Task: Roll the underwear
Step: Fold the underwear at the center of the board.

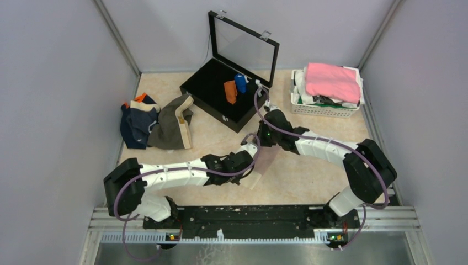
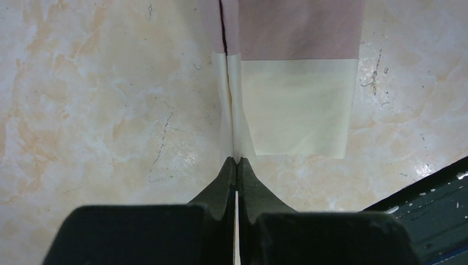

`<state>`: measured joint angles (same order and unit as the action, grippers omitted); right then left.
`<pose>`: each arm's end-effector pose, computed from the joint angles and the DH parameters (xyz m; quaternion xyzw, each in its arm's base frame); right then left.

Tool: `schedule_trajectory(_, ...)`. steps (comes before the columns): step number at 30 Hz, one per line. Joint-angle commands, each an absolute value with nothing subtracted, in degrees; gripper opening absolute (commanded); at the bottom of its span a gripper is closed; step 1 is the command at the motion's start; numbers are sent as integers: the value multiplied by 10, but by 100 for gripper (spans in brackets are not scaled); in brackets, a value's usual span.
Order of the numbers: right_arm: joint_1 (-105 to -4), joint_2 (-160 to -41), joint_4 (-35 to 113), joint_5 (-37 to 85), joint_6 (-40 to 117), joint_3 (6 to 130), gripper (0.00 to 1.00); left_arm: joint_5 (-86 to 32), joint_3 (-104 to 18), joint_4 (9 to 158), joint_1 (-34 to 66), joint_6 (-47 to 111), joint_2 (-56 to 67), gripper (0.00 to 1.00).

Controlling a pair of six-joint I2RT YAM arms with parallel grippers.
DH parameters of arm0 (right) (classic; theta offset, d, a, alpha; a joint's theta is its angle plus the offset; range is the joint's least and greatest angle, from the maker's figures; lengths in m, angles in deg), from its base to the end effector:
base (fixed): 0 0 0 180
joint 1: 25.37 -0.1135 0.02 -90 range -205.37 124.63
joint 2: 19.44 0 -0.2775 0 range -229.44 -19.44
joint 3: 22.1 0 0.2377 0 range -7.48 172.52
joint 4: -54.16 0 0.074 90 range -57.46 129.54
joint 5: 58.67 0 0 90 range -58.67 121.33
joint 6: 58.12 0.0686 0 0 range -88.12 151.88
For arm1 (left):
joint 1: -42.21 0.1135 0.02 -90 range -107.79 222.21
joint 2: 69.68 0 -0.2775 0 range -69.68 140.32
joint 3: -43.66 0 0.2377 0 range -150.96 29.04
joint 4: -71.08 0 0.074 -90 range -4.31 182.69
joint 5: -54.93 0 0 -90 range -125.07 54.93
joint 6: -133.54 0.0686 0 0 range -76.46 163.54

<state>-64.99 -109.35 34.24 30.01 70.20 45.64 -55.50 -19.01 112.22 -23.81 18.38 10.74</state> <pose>0.2651 0.2215 0.2057 -0.0150 0.9137 0.2635 0.3090 0.1323 -0.2385 0.1963 0.2864 0.9051 -0.0690 0.3067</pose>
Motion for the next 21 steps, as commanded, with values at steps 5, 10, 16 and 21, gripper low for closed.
schedule_trajectory(5,-648,-1022,358,344,726,389,0,-513,-210,1105,-248,237,101,0)
schedule_trajectory(10,-648,-1009,362,351,737,355,0,-483,-210,1086,-249,250,111,0)
schedule_trajectory(16,-647,-1001,363,369,746,334,0,-464,-209,1079,-254,255,116,0)
schedule_trajectory(21,-647,-1001,354,393,747,326,0,-438,-210,1072,-255,265,120,0)
